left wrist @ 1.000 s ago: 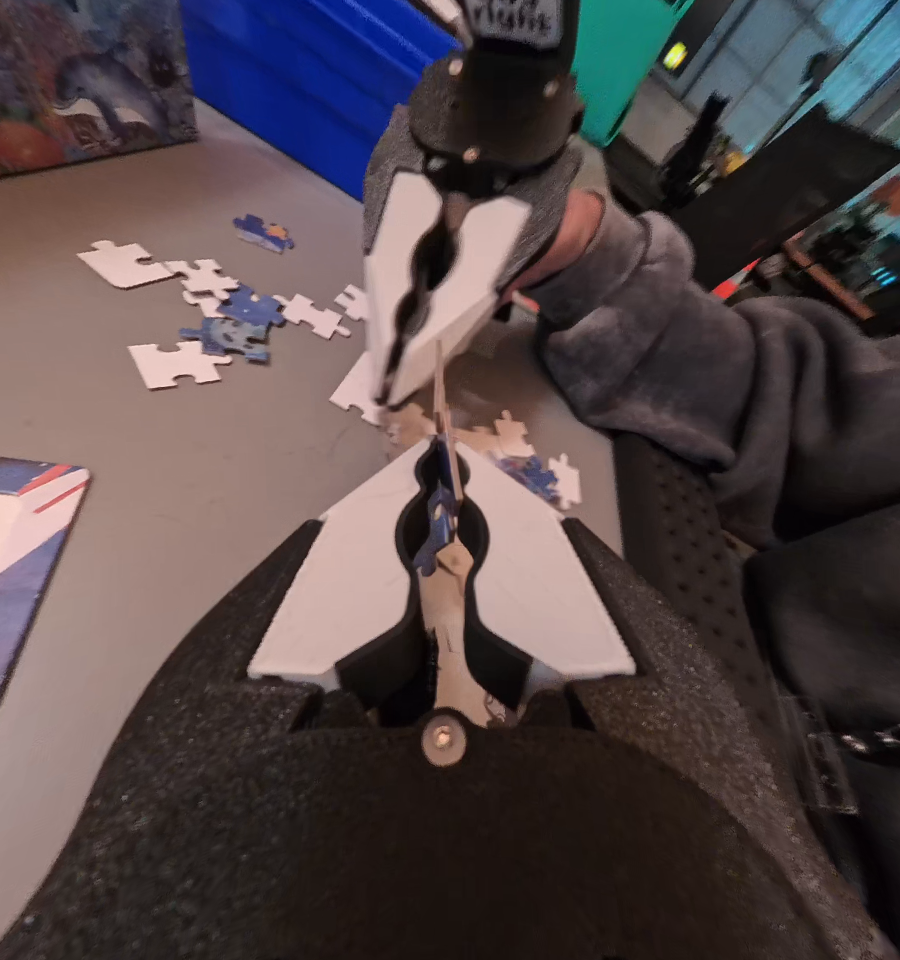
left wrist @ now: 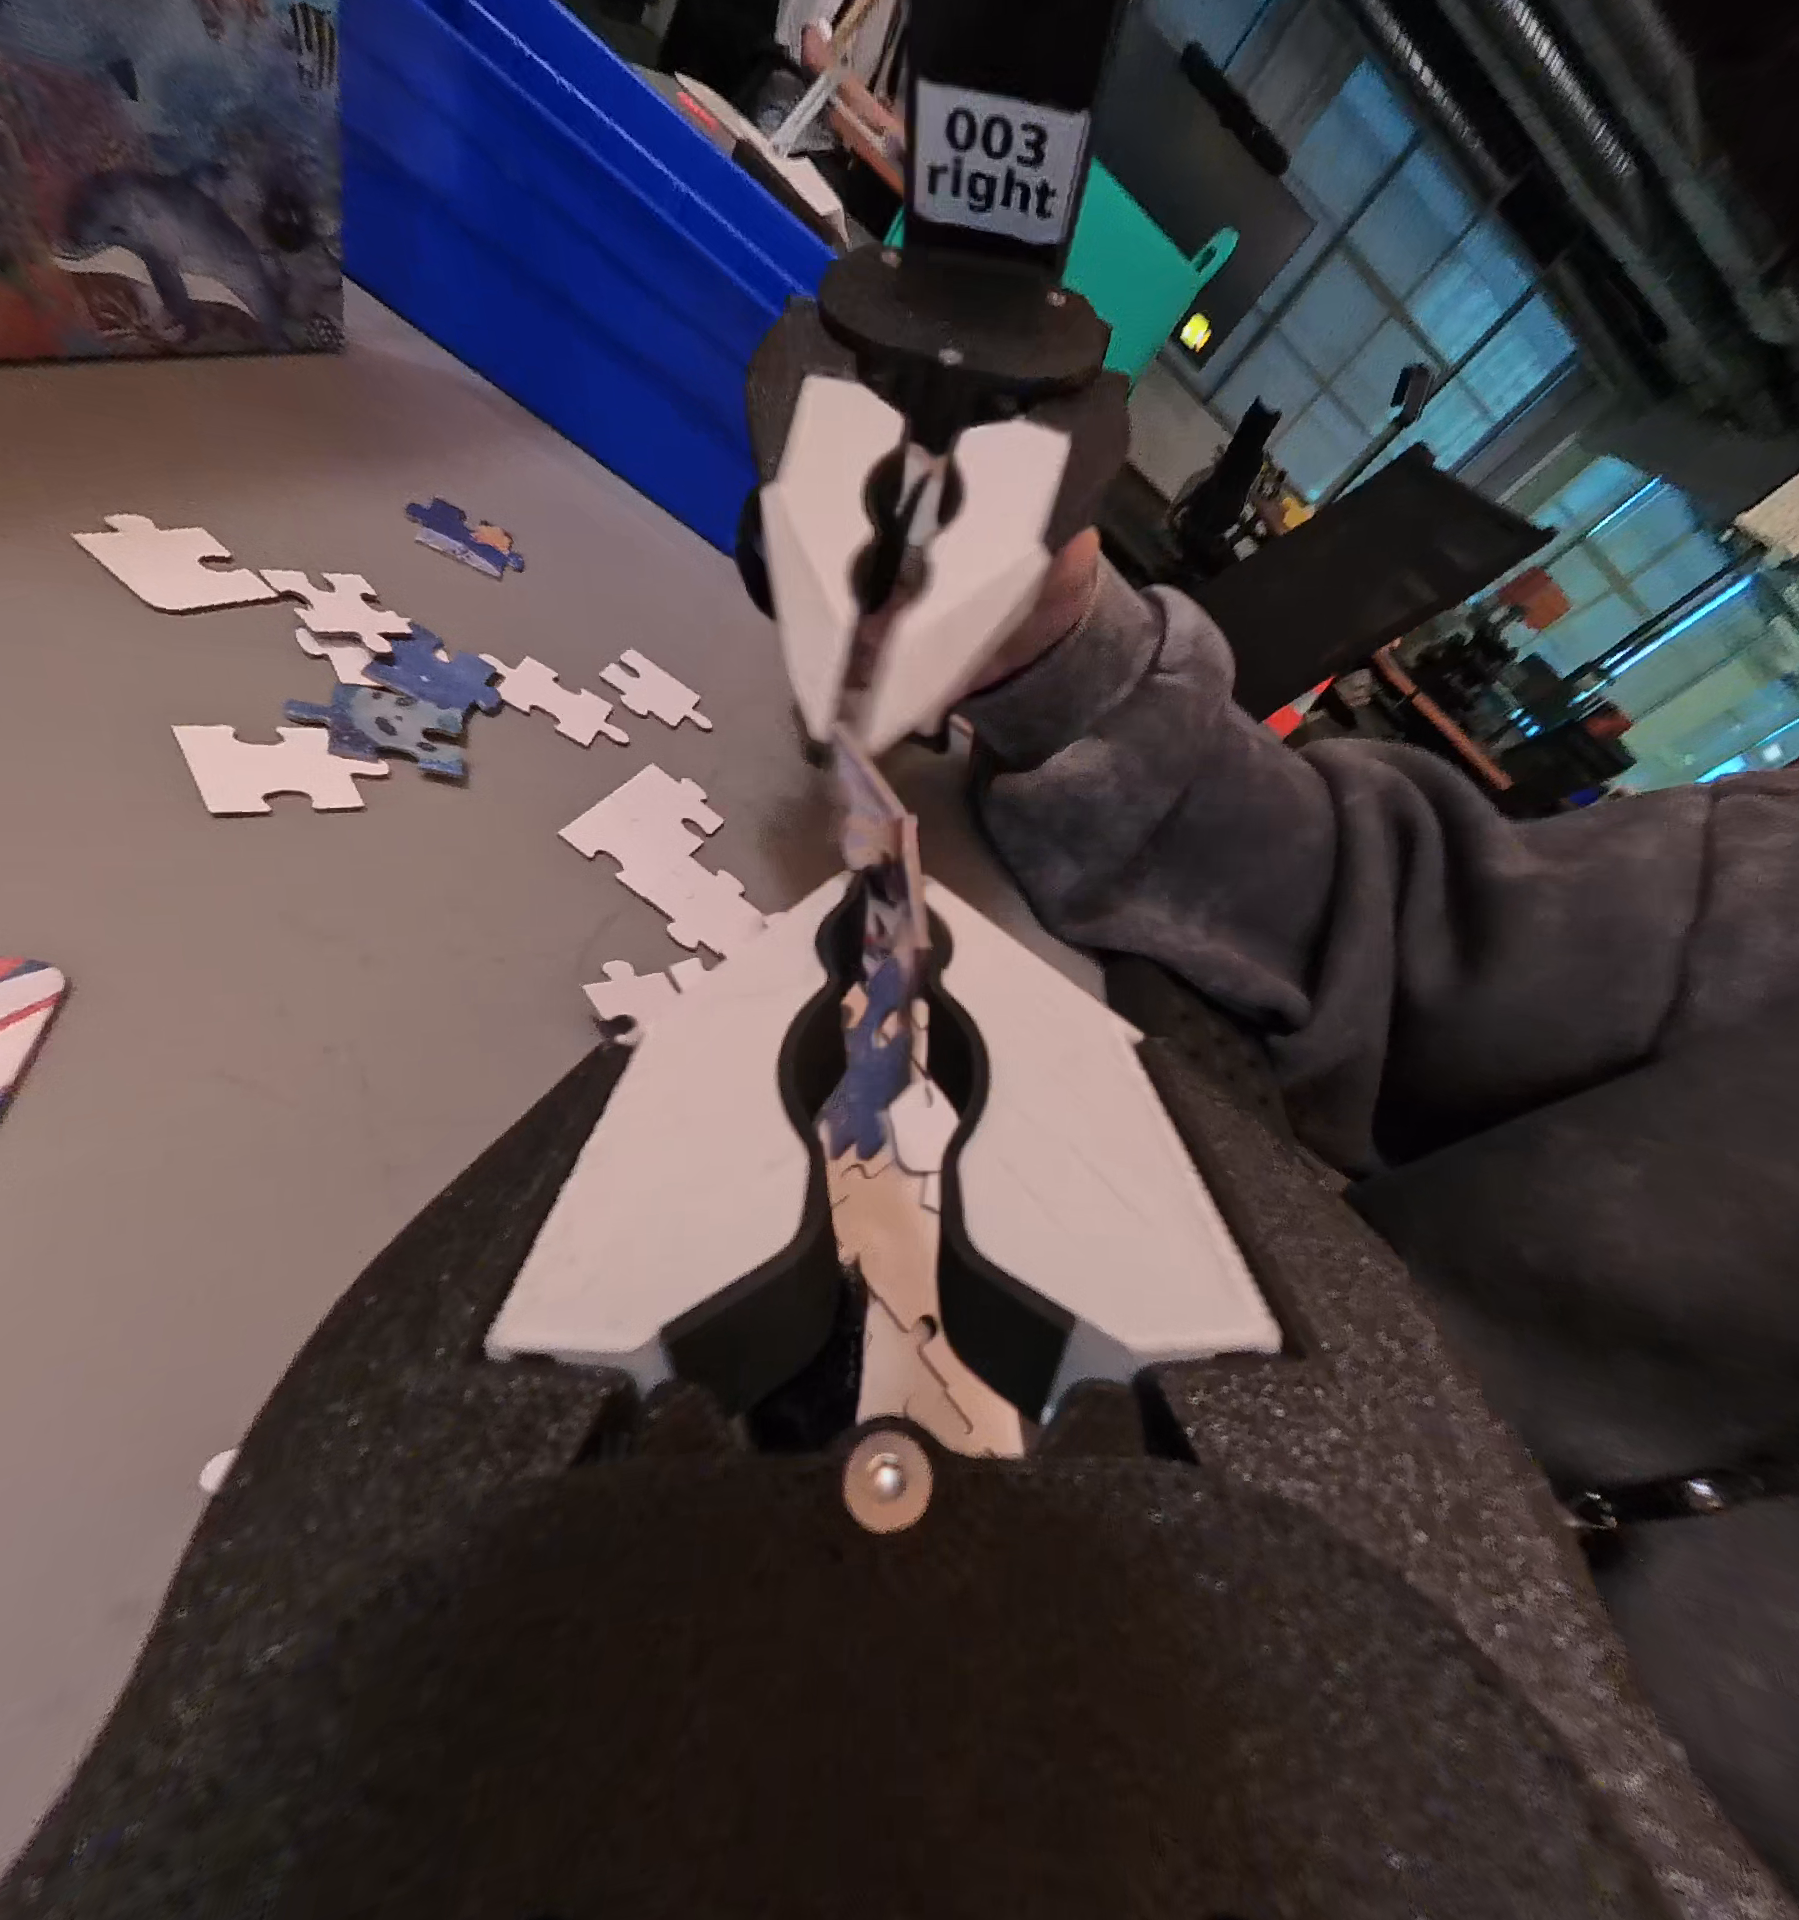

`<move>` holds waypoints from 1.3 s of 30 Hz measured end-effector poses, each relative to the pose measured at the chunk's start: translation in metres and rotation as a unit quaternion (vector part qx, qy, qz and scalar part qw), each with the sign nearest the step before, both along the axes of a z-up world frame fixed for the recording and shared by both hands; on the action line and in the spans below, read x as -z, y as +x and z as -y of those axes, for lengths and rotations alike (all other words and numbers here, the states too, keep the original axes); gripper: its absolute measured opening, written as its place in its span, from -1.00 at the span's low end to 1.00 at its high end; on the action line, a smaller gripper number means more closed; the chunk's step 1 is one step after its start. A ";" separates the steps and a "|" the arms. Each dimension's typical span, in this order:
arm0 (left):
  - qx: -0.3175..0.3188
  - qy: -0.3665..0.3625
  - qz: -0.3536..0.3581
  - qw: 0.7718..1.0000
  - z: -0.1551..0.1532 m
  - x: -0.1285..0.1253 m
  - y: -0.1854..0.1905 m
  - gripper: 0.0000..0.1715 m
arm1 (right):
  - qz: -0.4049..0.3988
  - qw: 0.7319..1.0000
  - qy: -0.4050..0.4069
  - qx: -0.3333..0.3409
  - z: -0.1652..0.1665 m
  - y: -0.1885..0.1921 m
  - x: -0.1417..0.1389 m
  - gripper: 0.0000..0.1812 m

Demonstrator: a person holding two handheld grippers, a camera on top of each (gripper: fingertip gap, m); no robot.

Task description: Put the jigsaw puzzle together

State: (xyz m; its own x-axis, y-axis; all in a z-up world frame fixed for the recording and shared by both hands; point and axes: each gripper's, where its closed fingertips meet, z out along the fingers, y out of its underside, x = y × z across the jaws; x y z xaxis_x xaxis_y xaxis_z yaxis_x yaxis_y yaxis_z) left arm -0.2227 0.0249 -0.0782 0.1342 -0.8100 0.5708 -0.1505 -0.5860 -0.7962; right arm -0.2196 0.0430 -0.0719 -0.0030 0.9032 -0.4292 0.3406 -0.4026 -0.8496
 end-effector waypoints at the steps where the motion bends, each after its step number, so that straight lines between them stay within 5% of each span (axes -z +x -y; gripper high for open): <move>1: 0.014 -0.014 0.023 1.000 0.004 -0.007 -0.001 -0.98 | 0.039 0.998 0.030 0.048 -0.019 0.007 0.010 -0.99; 4: 0.007 -0.035 0.066 0.997 0.000 -0.022 -0.006 -0.98 | 0.061 0.995 0.041 0.070 -0.029 0.019 0.017 -0.98; 10: -0.014 -0.030 -0.003 0.999 -0.008 0.004 -0.006 -0.98 | 0.092 0.985 0.075 0.123 -0.048 0.030 0.019 -0.98; 12: -0.017 -0.022 -0.007 1.000 -0.009 0.006 -0.003 -0.99 | 0.062 0.995 0.029 0.079 -0.031 0.023 0.015 -0.98; 14: -0.047 -0.022 0.019 0.998 -0.018 -0.002 -0.003 -0.98 | 0.001 0.996 -0.062 -0.062 0.024 0.009 -0.004 -0.98; 16: -0.062 -0.051 0.057 0.995 -0.025 -0.011 -0.003 -0.99 | -0.018 0.993 -0.031 -0.110 0.048 -0.006 -0.011 -0.98; 22: -0.001 -0.143 0.234 0.962 -0.012 -0.060 -0.009 -0.98 | 0.115 0.990 0.014 0.076 -0.028 -0.006 0.052 -0.98; 31: -0.033 -0.146 0.213 0.966 -0.021 -0.047 -0.002 -0.96 | -0.097 0.988 -0.037 -0.110 0.050 -0.033 -0.029 -0.99; 35: -0.068 -0.123 0.167 0.976 -0.030 -0.031 -0.004 -0.98 | -0.159 0.977 -0.072 -0.124 0.050 -0.025 -0.049 -0.99; 39: -0.073 -0.121 0.163 0.976 -0.032 -0.031 -0.004 -0.98 | 0.035 0.998 0.042 0.014 0.002 -0.029 0.020 -0.99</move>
State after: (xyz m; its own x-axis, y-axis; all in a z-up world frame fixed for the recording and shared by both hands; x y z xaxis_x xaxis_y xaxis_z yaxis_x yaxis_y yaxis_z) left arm -0.2266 0.0566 -0.0472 0.0172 -0.6318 0.7750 0.1875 -0.7593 -0.6231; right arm -0.2483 0.0412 -0.0921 0.0500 0.9356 -0.3496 0.3896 -0.3406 -0.8557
